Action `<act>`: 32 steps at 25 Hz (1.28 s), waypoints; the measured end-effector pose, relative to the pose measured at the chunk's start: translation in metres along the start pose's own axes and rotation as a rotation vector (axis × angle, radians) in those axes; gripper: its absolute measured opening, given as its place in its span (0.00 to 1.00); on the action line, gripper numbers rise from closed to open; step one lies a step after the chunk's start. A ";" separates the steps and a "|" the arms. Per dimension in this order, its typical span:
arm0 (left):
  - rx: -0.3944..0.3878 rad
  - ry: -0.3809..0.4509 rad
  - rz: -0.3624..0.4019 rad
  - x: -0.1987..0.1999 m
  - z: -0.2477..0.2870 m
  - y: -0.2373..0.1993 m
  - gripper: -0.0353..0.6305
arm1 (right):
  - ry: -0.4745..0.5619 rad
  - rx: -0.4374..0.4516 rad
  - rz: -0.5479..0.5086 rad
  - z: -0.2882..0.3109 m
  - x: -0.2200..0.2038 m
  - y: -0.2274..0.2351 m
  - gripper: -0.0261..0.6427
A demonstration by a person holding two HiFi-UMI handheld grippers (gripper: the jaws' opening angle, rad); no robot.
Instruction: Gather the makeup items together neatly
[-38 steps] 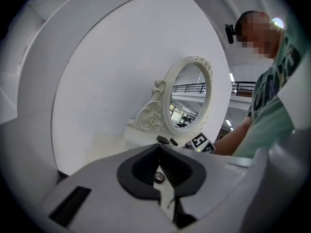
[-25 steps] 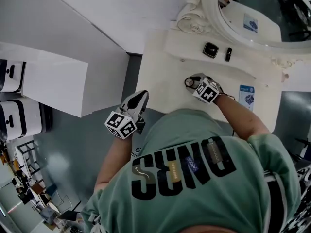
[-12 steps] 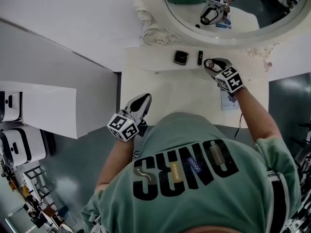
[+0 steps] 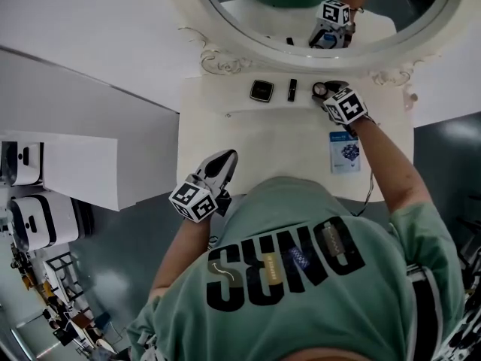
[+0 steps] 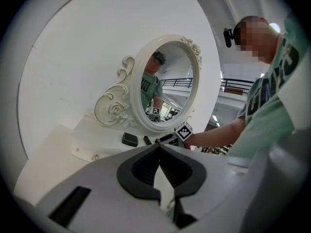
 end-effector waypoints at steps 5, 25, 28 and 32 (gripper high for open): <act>-0.005 -0.002 0.008 -0.004 0.007 0.017 0.07 | 0.122 -0.001 0.007 -0.041 0.007 0.004 0.44; -0.098 -0.055 0.025 -0.019 0.052 0.070 0.07 | -0.195 0.150 -0.090 -0.042 -0.220 -0.072 0.63; -0.092 -0.055 0.022 -0.022 0.053 0.073 0.07 | -0.164 0.153 -0.099 -0.040 -0.222 -0.070 0.64; -0.083 -0.052 0.020 -0.022 0.051 0.074 0.07 | -0.152 0.151 -0.100 -0.041 -0.223 -0.069 0.63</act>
Point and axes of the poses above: the fingertips, and each gripper's own axes: z forward along the fingers, y to its right, x out of its top, the point moved 2 cm from there along -z, backward along the fingers, and after that the axes turned 4 degrees about -y, right-handed, at the moved point
